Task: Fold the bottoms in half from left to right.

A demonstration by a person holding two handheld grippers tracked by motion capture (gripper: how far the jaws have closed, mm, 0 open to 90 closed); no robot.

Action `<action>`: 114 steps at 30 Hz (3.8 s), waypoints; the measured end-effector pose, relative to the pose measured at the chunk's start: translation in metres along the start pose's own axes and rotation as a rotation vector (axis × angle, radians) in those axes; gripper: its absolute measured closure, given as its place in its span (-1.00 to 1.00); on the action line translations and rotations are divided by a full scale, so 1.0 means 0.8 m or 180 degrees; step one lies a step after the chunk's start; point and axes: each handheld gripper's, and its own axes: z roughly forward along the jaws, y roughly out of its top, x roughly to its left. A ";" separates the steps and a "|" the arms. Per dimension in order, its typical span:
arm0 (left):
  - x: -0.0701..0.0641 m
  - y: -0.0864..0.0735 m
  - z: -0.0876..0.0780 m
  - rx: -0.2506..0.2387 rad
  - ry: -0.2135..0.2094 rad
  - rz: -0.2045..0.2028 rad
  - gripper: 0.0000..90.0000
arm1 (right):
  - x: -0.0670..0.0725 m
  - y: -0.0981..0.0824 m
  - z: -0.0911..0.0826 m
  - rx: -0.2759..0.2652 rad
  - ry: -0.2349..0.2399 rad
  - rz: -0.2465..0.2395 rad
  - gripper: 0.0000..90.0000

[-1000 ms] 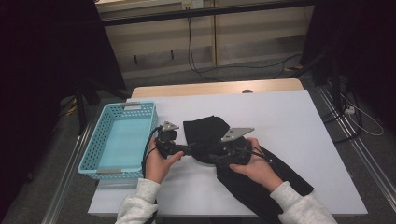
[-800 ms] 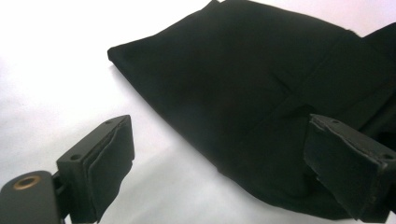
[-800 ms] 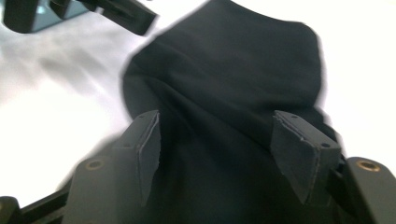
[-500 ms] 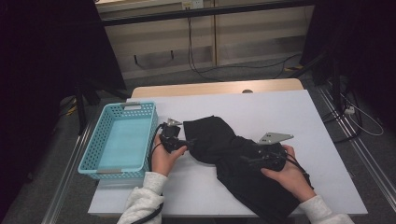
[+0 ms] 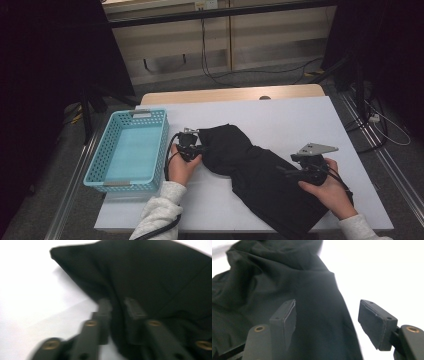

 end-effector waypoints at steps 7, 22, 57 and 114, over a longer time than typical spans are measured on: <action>0.010 0.002 -0.007 -0.0071 0.0090 -0.0053 0.85 | -0.014 -0.013 -0.008 0.0069 -0.0082 0.0101 -0.28; 0.027 0.006 -0.025 -0.0301 0.0240 -0.0120 0.90 | -0.023 -0.040 -0.020 0.0363 0.0041 0.0263 0.51; 0.047 0.011 0.013 -0.0341 0.0432 -0.0235 0.38 | -0.066 -0.026 -0.033 0.0234 -0.0122 0.0234 0.11; 0.027 0.011 -0.011 -0.0297 0.0138 -0.0008 -0.44 | -0.070 -0.045 -0.062 0.0286 -0.0425 0.0185 0.76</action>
